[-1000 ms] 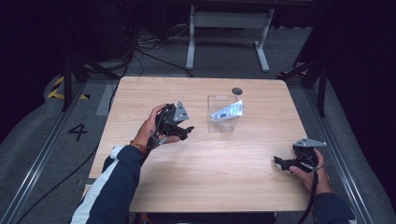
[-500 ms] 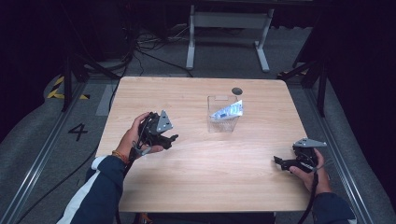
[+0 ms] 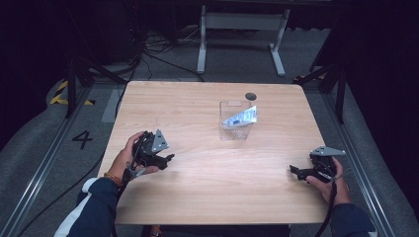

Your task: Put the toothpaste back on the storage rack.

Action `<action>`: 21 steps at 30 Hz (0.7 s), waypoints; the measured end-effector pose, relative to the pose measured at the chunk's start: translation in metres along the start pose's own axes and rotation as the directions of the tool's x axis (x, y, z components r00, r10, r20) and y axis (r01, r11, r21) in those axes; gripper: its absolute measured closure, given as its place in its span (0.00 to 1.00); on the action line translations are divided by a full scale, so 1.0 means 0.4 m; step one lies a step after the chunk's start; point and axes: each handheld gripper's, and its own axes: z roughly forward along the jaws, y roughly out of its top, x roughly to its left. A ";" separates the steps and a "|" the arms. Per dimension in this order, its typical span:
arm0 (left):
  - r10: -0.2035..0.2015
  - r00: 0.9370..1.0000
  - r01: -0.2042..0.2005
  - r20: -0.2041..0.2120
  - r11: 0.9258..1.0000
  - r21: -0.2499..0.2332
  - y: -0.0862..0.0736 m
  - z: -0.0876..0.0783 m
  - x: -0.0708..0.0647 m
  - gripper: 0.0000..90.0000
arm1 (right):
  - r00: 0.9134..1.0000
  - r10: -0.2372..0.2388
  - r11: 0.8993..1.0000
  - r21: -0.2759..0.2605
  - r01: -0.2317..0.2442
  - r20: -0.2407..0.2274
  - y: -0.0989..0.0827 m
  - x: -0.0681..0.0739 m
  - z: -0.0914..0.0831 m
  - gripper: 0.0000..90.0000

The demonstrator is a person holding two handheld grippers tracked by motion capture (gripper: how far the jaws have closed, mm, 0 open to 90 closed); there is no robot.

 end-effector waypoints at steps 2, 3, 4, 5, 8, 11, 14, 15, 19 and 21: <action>-0.010 1.000 0.011 -0.015 1.000 0.017 -0.018 -0.004 -0.001 0.25 | 1.000 0.000 1.000 0.000 0.000 0.000 0.000 0.000 0.000 0.01; -0.016 0.999 0.017 -0.029 1.000 0.024 -0.030 -0.006 -0.003 0.25 | 1.000 -0.004 1.000 0.001 0.004 0.000 0.000 0.000 0.000 0.01; -0.023 0.999 0.024 -0.024 0.999 0.034 -0.037 -0.009 -0.004 0.25 | 1.000 -0.003 1.000 0.001 0.003 0.000 0.000 0.000 0.000 0.01; -0.033 0.999 0.033 -0.021 0.999 0.035 -0.047 -0.010 -0.006 0.25 | 1.000 -0.003 1.000 0.001 0.003 0.000 0.000 0.000 0.000 0.01; -0.053 0.998 0.054 -0.023 0.998 0.043 -0.079 -0.019 -0.010 0.25 | 1.000 -0.001 1.000 0.000 0.001 0.000 0.000 0.000 0.000 0.01; -0.070 0.997 0.072 -0.022 0.995 0.067 -0.106 -0.029 -0.014 0.25 | 1.000 -0.004 1.000 0.002 0.004 -0.002 0.000 0.000 0.000 0.01; -0.085 0.996 0.086 -0.018 0.994 0.069 -0.133 -0.037 -0.021 0.24 | 1.000 -0.005 1.000 0.002 0.005 -0.002 0.000 0.000 -0.001 0.01; -0.093 0.996 0.094 -0.018 0.993 0.073 -0.143 -0.039 -0.024 0.24 | 1.000 -0.005 1.000 0.002 0.005 -0.003 0.000 0.000 -0.001 0.01; -0.130 0.992 0.129 0.001 0.989 0.069 -0.181 -0.041 -0.032 0.24 | 1.000 -0.005 1.000 0.002 0.005 -0.002 -0.001 0.000 -0.001 0.01; -0.139 0.990 0.137 0.016 0.987 0.078 -0.200 -0.041 -0.034 0.23 | 1.000 -0.005 1.000 0.002 0.005 -0.003 -0.001 0.000 -0.001 0.01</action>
